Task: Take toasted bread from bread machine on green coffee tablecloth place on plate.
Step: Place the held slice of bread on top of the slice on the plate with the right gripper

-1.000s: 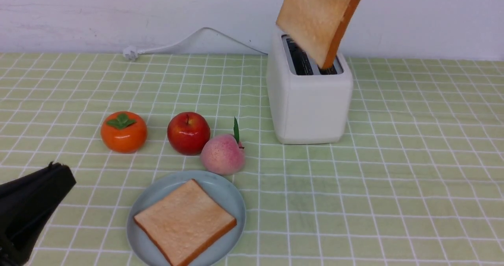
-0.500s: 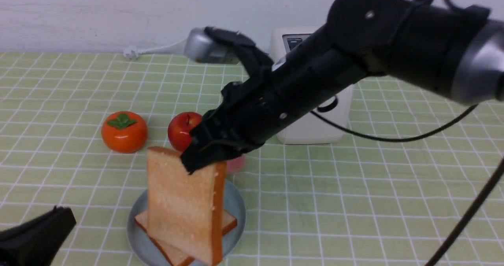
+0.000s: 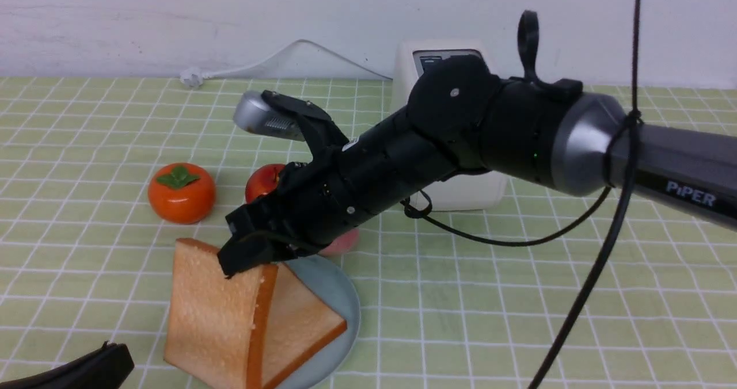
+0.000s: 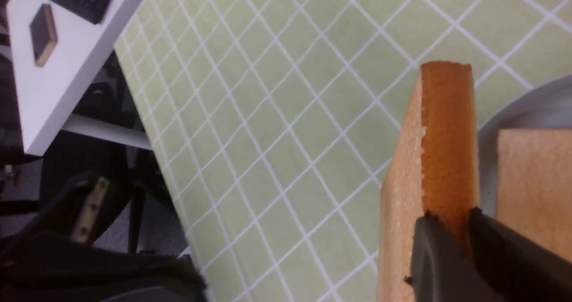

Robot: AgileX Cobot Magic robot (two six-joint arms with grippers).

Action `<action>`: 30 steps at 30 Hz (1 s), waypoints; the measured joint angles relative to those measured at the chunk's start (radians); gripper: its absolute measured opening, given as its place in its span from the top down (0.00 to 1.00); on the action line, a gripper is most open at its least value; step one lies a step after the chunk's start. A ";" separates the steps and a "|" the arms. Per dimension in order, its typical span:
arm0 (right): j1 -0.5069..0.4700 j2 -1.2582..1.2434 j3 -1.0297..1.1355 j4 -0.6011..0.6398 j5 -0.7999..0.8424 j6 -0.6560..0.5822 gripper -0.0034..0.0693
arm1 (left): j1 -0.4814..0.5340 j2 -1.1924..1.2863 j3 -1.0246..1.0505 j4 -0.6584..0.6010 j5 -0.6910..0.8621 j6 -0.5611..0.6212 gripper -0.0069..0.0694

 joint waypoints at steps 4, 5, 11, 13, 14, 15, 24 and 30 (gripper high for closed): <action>0.000 0.020 0.000 -0.040 -0.028 0.000 0.85 | 0.000 0.000 0.000 0.000 0.000 0.000 0.91; 0.000 0.026 0.000 -0.069 -0.042 0.000 0.85 | 0.000 0.000 0.000 0.000 0.000 -0.001 0.91; 0.000 0.044 0.000 -0.137 -0.058 0.004 0.80 | 0.000 0.000 0.000 0.000 0.000 -0.001 0.91; -0.001 0.048 0.000 -0.190 -0.062 0.021 0.70 | 0.000 0.000 0.000 0.000 0.000 -0.001 0.91; -0.004 0.047 0.000 -0.212 -0.062 0.025 0.65 | 0.000 0.000 0.000 0.000 0.000 -0.001 0.91; -0.005 0.047 0.000 -0.217 -0.062 0.025 0.64 | 0.000 0.000 0.000 0.000 0.000 -0.001 0.91; -0.101 -0.080 -0.002 -0.369 0.017 0.094 0.28 | 0.000 0.000 0.000 0.000 0.000 -0.001 0.90; -0.161 -0.319 -0.002 -0.517 0.287 0.250 0.60 | 0.000 0.000 0.000 0.000 -0.001 -0.001 0.90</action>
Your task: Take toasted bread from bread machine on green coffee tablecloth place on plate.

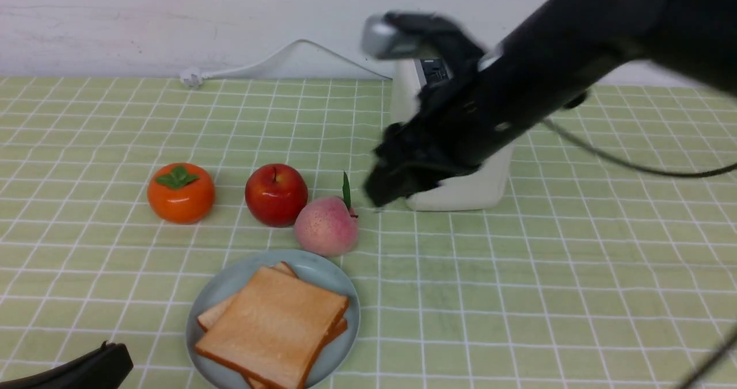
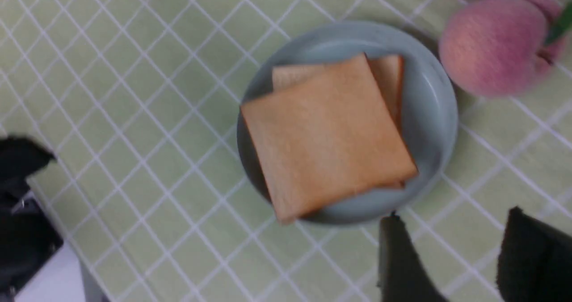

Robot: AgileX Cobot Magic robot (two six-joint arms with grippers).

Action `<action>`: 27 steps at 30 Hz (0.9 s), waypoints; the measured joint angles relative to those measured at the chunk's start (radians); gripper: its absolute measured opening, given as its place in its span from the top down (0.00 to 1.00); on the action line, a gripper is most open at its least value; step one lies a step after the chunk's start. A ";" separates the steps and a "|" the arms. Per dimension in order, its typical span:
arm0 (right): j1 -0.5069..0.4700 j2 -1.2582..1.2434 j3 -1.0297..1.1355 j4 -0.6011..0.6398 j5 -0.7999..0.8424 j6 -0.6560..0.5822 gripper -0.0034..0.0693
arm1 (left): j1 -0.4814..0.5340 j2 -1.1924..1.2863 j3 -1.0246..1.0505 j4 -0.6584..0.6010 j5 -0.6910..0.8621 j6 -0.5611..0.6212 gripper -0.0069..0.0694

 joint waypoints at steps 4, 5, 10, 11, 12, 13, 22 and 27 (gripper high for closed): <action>0.015 -0.146 0.056 -0.106 0.103 0.069 0.90 | 0.000 0.000 0.000 0.000 0.000 0.000 0.89; 0.024 -0.216 0.098 -0.142 0.119 0.108 0.96 | 0.000 0.000 0.000 0.000 0.000 0.000 0.89; 0.058 -0.391 0.256 -0.212 0.115 0.252 0.96 | 0.000 0.000 0.000 0.000 0.000 0.000 0.89; 0.066 -0.463 0.340 -0.230 0.095 0.296 0.95 | 0.000 0.000 0.000 0.000 0.000 0.000 0.89; 0.068 -0.502 0.375 -0.236 0.082 0.313 0.95 | 0.000 0.000 0.000 0.000 0.000 0.000 0.88; 0.068 -0.532 0.409 -0.238 0.069 0.333 0.95 | 0.000 0.000 0.000 0.000 0.000 0.000 0.88; 0.069 -0.732 0.605 -0.239 0.121 0.406 0.94 | 0.000 0.000 0.000 0.000 0.000 0.000 0.87; 0.069 -0.752 0.608 -0.239 0.144 0.408 0.93 | 0.000 0.000 0.000 0.000 0.000 0.000 0.86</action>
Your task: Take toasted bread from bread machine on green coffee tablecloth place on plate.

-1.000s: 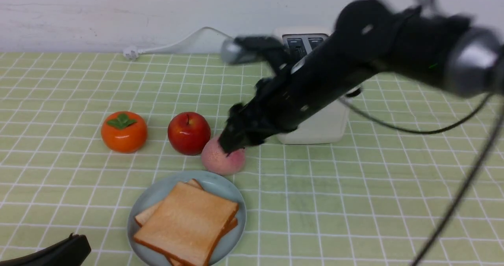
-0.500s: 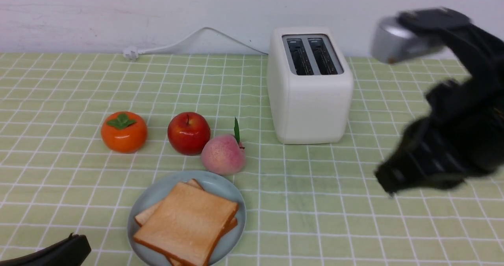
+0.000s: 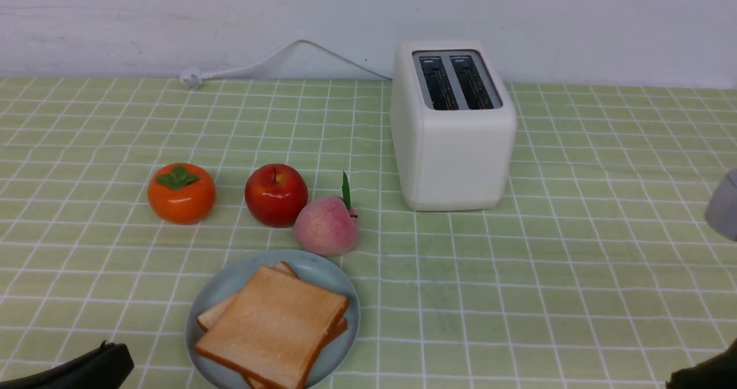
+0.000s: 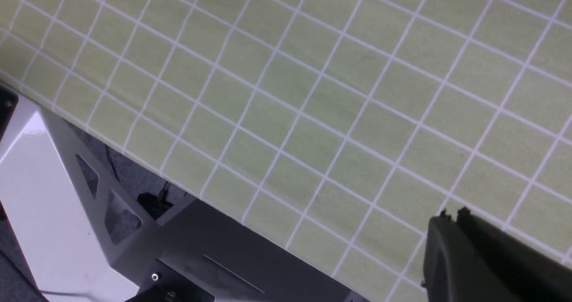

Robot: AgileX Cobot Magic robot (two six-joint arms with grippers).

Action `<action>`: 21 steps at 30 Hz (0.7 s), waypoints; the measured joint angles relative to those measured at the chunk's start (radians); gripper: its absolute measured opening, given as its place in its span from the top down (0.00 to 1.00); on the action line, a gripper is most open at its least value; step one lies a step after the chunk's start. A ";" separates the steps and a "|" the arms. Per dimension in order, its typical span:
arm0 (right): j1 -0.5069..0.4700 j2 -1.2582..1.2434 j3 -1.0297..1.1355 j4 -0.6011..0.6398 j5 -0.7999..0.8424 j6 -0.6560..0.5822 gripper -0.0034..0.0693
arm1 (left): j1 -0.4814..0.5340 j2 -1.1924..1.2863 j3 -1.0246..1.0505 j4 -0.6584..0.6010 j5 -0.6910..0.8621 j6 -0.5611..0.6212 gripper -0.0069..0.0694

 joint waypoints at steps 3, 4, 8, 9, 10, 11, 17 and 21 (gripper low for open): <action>0.000 -0.003 0.000 -0.004 0.000 0.000 0.93 | 0.000 0.000 0.000 0.000 0.000 0.000 0.86; -0.011 -0.015 0.005 -0.015 -0.001 -0.010 0.92 | 0.000 0.000 0.000 0.000 0.000 0.000 0.86; -0.171 -0.170 0.103 -0.045 -0.118 -0.189 0.92 | 0.000 0.000 0.000 0.000 0.000 0.000 0.86; -0.221 -0.228 0.156 -0.045 -0.205 -0.243 0.92 | 0.000 0.000 0.000 0.000 0.001 0.000 0.86; -0.261 -0.279 0.206 -0.040 -0.281 -0.273 0.92 | 0.000 0.000 0.000 0.000 0.001 0.000 0.86; -0.310 -0.345 0.288 -0.030 -0.382 -0.326 0.92 | 0.000 0.000 0.000 0.000 0.001 0.000 0.86; -0.531 -0.703 0.702 0.027 -0.789 -0.431 0.92 | 0.000 0.000 0.000 0.000 0.001 0.000 0.85; -0.586 -0.888 0.921 0.028 -0.827 -0.437 0.93 | 0.000 0.000 0.000 0.000 0.001 0.000 0.84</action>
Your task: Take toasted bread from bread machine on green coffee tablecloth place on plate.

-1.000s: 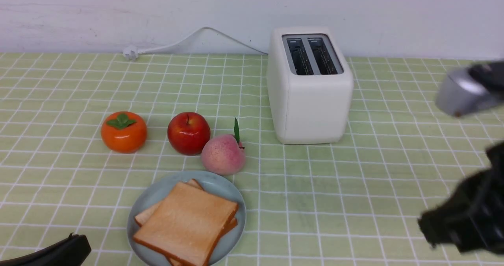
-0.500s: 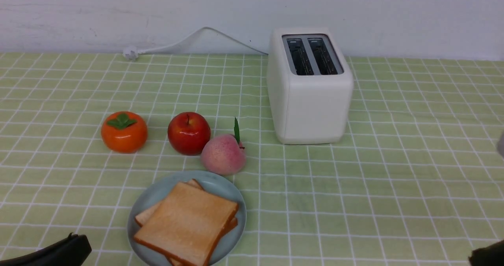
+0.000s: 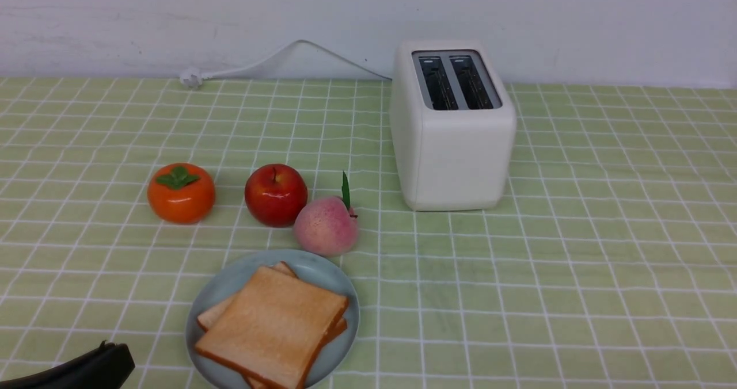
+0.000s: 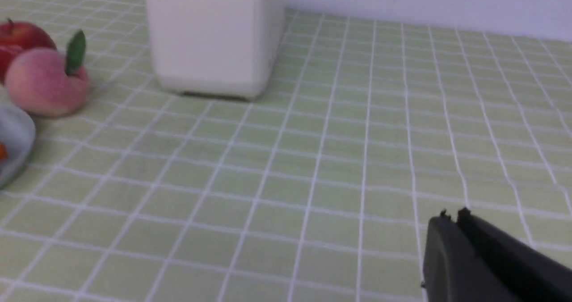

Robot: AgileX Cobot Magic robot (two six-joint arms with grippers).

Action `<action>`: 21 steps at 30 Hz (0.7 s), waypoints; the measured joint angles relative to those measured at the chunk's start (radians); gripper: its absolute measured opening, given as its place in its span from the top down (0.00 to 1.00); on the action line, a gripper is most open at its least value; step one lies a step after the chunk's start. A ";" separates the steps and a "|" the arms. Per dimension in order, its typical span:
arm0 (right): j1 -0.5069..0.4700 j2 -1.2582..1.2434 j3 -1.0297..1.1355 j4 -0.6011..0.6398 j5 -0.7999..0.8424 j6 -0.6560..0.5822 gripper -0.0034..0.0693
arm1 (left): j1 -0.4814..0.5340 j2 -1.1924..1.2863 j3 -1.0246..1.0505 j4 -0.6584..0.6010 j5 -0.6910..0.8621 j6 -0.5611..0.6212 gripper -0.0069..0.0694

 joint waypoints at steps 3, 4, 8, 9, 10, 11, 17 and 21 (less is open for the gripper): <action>-0.007 -0.036 0.120 0.002 0.003 0.058 0.96 | 0.000 -0.001 0.000 0.000 0.002 0.000 0.84; -0.007 -0.038 0.121 -0.003 -0.004 0.075 0.96 | 0.000 -0.001 0.000 0.000 0.002 0.000 0.84; -0.007 -0.039 0.122 -0.005 -0.006 0.125 0.97 | 0.000 -0.001 0.000 0.000 0.001 0.000 0.83; -0.007 -0.039 0.122 -0.005 -0.006 0.131 0.97 | 0.000 -0.001 0.000 0.000 0.001 0.000 0.83; -0.007 -0.039 0.122 -0.005 -0.006 0.133 0.97 | 0.000 -0.001 0.000 0.000 0.001 0.000 0.83; -0.007 -0.039 0.122 -0.004 -0.006 0.135 0.97 | 0.000 -0.001 0.000 0.000 0.001 0.000 0.83; -0.007 -0.039 0.122 -0.002 -0.006 0.140 0.97 | 0.000 -0.001 0.000 0.000 0.001 0.000 0.81; -0.007 -0.039 0.122 -0.002 -0.006 0.142 0.97 | 0.000 -0.001 0.000 0.000 0.001 0.000 0.81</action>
